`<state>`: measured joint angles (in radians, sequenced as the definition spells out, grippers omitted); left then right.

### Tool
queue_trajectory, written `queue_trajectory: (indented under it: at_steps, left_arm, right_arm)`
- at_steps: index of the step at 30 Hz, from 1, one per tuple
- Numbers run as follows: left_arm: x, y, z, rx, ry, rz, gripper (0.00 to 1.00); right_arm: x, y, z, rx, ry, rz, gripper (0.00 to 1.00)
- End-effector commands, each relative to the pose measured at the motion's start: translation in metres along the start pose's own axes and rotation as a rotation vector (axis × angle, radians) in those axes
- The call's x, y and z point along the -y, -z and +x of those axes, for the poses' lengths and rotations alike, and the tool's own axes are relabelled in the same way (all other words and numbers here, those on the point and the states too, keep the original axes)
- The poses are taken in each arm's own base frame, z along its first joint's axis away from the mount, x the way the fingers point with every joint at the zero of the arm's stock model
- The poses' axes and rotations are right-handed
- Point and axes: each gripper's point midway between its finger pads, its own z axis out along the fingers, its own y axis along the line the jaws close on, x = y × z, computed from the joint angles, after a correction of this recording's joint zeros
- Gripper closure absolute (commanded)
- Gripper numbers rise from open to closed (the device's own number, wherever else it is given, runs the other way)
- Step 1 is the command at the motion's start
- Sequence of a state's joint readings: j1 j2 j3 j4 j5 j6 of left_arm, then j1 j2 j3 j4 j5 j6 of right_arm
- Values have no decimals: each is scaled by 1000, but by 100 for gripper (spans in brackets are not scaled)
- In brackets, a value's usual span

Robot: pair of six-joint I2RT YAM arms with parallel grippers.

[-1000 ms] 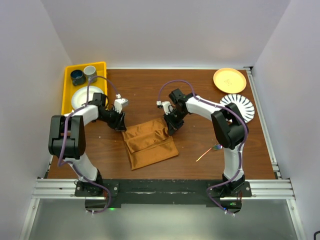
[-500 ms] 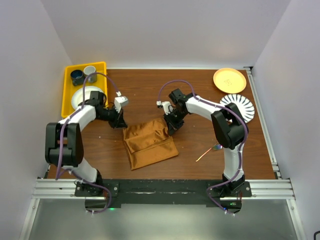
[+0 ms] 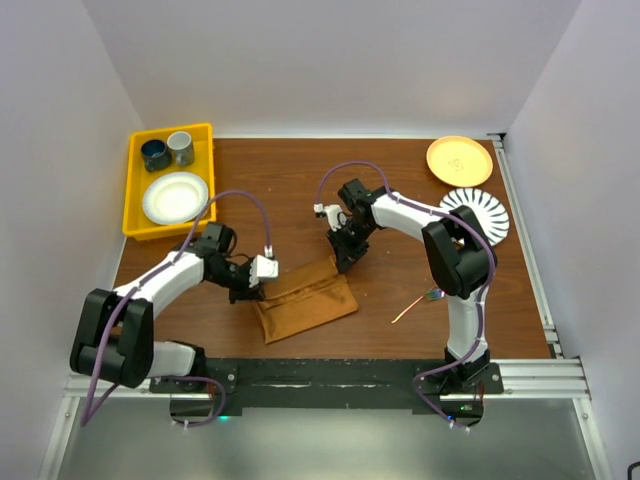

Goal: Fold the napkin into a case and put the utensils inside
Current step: Fold the lower triangle-folded napkin at the center of the board.

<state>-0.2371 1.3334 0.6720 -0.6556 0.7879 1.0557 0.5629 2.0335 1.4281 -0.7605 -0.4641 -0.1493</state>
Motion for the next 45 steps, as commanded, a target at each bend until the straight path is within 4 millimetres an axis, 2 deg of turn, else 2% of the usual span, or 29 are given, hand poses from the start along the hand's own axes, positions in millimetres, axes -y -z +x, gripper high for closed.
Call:
queue_trajectory:
  at_steps: [1, 5, 9, 11, 14, 17, 21, 25, 28, 31, 36, 40, 42, 43, 45]
  left_arm:
    - [10, -3, 14, -40, -186, 19, 100]
    - [6, -4, 14, -48, -210, -7, 100]
    - [4, -4, 15, -66, -218, -12, 100]
    - [3, -4, 13, -69, -220, -17, 100]
    - [3, -3, 7, -59, -204, -16, 100]
    - [2, -3, 2, -53, -201, -19, 100]
    - [3, 1, -8, -28, -196, -25, 100]
    - [12, 5, -22, 20, -220, 8, 100]
    - [13, 1, -15, -11, -226, 12, 100]
    - [16, -5, -8, -35, -219, 38, 100]
    - [28, -11, -6, -47, -247, 81, 100]
    - [37, -18, 6, -88, -288, 112, 100]
    - [37, -18, 7, -92, -292, 105, 96]
    - [36, -17, 5, -90, -282, 95, 91]
    - [34, -13, -7, -62, -277, 83, 83]
  right_arm:
    - [-10, 10, 0, 13, 1, -22, 89]
    - [-12, 14, 2, 3, 2, -25, 85]
    - [-12, 36, -8, 28, 74, -7, 76]
    - [-16, 51, -16, 46, 102, -1, 70]
    - [-25, 61, -23, 70, 108, -29, 60]
    - [-34, 63, -26, 86, 81, -69, 54]
    - [-40, 62, -38, 141, 39, -92, 52]
    - [-52, 61, -51, 186, 24, -134, 51]
    - [-64, 52, -55, 178, 36, -162, 51]
    - [-72, 35, -47, 140, 51, -178, 52]
    - [-71, 15, -40, 105, 54, -172, 52]
    - [-66, 1, -34, 74, 60, -148, 52]
    - [-60, -7, -29, 58, 59, -124, 52]
    - [-56, -14, -26, 41, 57, -116, 52]
    - [-47, -23, -16, 8, 50, -85, 53]
